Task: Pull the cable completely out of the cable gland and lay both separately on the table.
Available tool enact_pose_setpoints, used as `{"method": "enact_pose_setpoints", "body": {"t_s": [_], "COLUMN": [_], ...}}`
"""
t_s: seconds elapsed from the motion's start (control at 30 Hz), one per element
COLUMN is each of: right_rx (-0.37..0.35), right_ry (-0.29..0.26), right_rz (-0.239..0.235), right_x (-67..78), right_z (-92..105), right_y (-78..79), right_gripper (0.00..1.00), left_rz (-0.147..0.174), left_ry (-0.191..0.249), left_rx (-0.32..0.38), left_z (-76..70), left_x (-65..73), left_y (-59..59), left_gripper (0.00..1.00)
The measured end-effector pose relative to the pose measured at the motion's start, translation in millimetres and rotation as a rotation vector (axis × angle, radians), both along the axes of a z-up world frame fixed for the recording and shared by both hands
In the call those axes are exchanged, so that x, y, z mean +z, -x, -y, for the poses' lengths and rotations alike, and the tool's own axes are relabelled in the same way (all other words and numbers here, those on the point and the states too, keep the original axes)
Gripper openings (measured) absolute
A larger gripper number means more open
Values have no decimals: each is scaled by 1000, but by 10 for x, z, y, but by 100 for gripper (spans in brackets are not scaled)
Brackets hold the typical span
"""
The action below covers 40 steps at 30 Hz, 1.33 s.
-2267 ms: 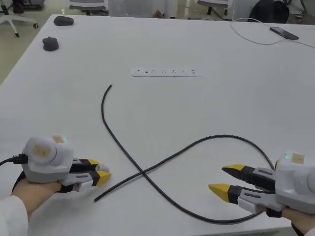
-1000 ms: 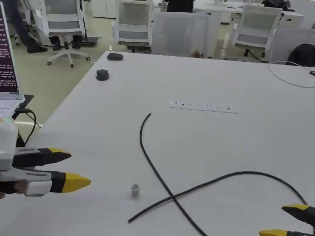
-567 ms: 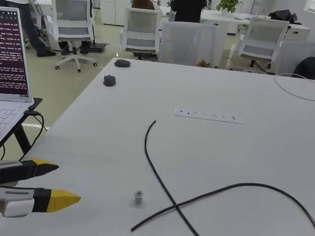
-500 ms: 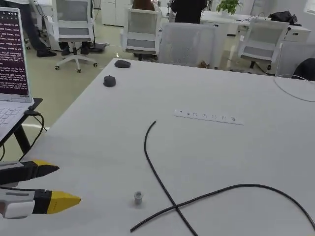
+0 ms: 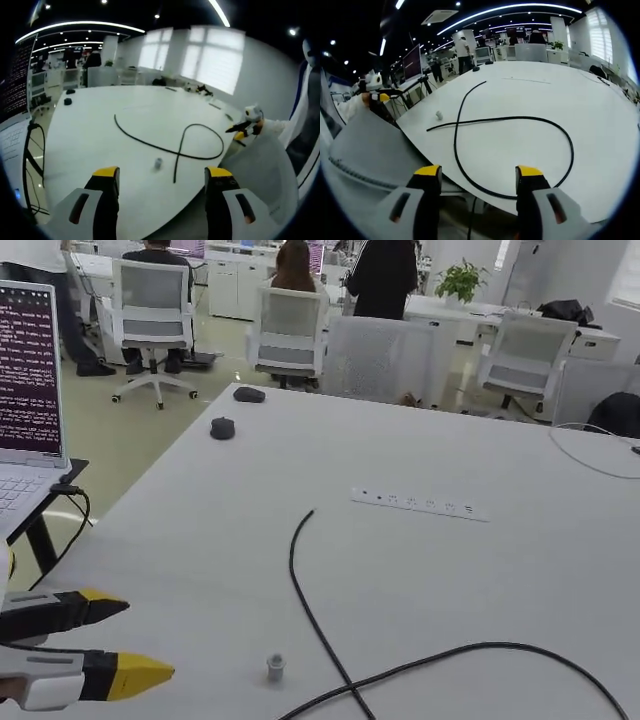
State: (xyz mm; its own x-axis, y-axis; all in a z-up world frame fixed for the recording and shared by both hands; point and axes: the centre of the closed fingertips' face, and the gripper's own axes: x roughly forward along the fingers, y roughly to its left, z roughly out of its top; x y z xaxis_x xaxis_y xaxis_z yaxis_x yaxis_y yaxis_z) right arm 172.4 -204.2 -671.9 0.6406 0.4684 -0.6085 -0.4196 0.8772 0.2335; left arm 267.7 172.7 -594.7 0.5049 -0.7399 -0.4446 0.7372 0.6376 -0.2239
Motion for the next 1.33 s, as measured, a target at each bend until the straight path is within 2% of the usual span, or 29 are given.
{"method": "enact_pose_setpoints", "body": {"t_s": [0.13,0.27,0.5,0.77,0.9,1.03,1.33], "right_rx": [-7,-15,-42,-37,-28,-13,2], "right_ry": [5,12,13,28,40,53,59], "right_rz": [-10,-8,1,-7,-12,-14,-16], "right_x": [-38,-9,28,21,30,29,31], "right_z": [14,40,69,64,11,-46,-119], "right_y": [37,55,55,50,35,16,2], "right_gripper": [62,62,61,61,61,61,61], "left_rz": [3,8,2,7,-3,0,-10], "left_ry": [6,-20,-14,-22,-5,8,12], "left_rx": [-7,-26,-24,-39,-26,-22,-22], "left_z": [41,66,68,82,53,52,57], "left_x": [-6,-45,-60,-77,-78,-60,-72], "left_y": [27,69,49,77,70,67,79], "left_gripper": [69,70,69,68,67,66,66]}}
